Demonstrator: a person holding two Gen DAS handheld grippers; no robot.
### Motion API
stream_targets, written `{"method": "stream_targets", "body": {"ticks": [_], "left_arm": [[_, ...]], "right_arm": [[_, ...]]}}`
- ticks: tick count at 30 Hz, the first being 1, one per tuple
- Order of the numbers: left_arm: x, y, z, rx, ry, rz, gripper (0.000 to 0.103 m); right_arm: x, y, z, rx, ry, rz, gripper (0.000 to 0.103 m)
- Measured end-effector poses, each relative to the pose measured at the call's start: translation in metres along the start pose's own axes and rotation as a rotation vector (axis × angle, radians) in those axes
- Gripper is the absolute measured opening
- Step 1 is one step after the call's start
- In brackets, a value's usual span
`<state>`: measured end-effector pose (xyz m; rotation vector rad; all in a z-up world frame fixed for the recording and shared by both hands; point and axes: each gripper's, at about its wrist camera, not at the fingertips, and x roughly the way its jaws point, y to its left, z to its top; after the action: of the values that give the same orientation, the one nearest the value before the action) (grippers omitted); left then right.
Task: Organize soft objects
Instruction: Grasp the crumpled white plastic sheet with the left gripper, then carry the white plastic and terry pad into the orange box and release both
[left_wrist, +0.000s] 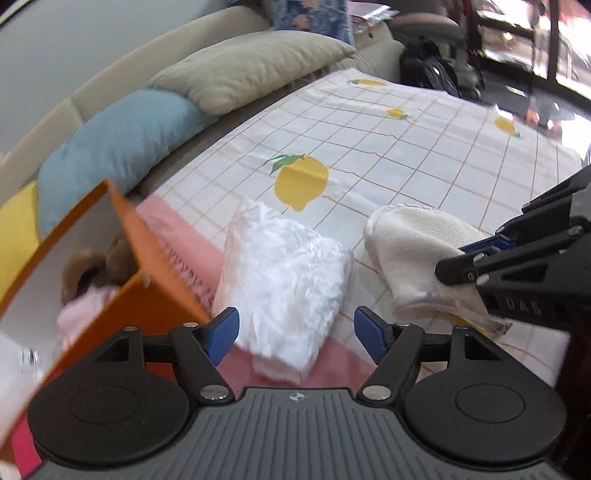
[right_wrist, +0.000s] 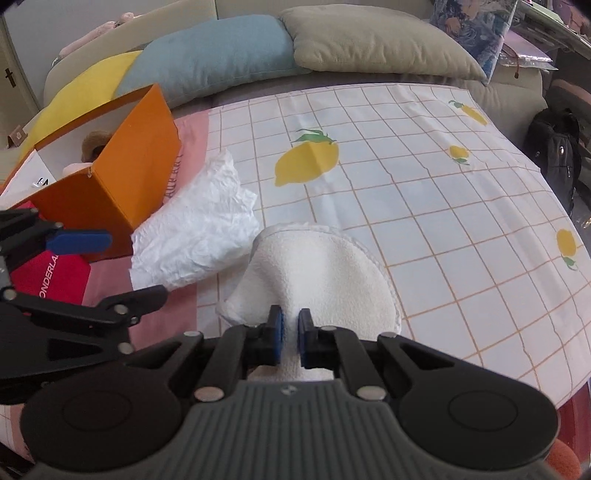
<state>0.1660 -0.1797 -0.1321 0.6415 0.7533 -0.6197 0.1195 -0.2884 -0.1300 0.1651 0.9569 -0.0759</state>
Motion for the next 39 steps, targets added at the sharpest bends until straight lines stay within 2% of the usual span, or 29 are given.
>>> {"method": "stream_targets", "body": {"ticks": [4, 5, 9, 14, 20, 22, 24, 26, 28, 30, 32, 35, 39], "left_arm": [[0.024, -0.004, 0.013, 0.108, 0.018, 0.025, 0.089], [0.030, -0.003, 0.016, 0.123, 0.030, 0.028, 0.092], [0.053, 0.001, 0.029, 0.145, 0.074, 0.047, 0.097], [0.077, 0.011, 0.037, 0.057, 0.167, 0.032, 0.097], [0.086, 0.020, 0.042, -0.069, 0.201, 0.010, 0.097], [0.086, 0.023, 0.044, -0.115, 0.210, -0.003, 0.093], [0.086, 0.027, 0.043, -0.172, 0.217, -0.044, 0.073], [0.085, 0.029, 0.044, -0.214, 0.224, -0.081, 0.063], [0.083, 0.028, 0.044, -0.224, 0.220, -0.088, 0.054], [0.080, 0.024, 0.042, -0.214, 0.208, -0.081, 0.039], [0.074, 0.022, 0.040, -0.214, 0.191, -0.081, 0.031], [0.060, 0.020, 0.036, -0.242, 0.165, -0.092, 0.024], [0.029, 0.019, 0.029, -0.301, 0.110, -0.118, 0.023]], "right_arm": [[0.008, -0.006, -0.004, 0.012, 0.001, 0.012, 0.006], [0.008, -0.007, -0.004, 0.016, -0.002, 0.015, 0.006], [0.011, -0.011, -0.002, 0.038, -0.023, 0.029, 0.006], [0.019, -0.016, -0.005, 0.050, -0.012, 0.013, 0.007], [0.019, -0.015, -0.007, 0.043, -0.015, 0.005, 0.007], [0.018, -0.013, -0.007, 0.033, -0.018, -0.001, 0.007], [0.018, -0.012, -0.008, 0.029, -0.019, -0.005, 0.007], [0.018, -0.012, -0.008, 0.029, -0.019, -0.005, 0.007], [0.018, -0.012, -0.008, 0.028, -0.020, -0.006, 0.007], [0.017, -0.012, -0.008, 0.027, -0.022, -0.005, 0.007], [0.016, -0.012, -0.009, 0.024, -0.025, -0.007, 0.007], [0.014, -0.009, -0.010, 0.002, -0.037, -0.024, 0.007], [0.006, -0.011, -0.009, 0.006, -0.069, -0.020, 0.007]]}}
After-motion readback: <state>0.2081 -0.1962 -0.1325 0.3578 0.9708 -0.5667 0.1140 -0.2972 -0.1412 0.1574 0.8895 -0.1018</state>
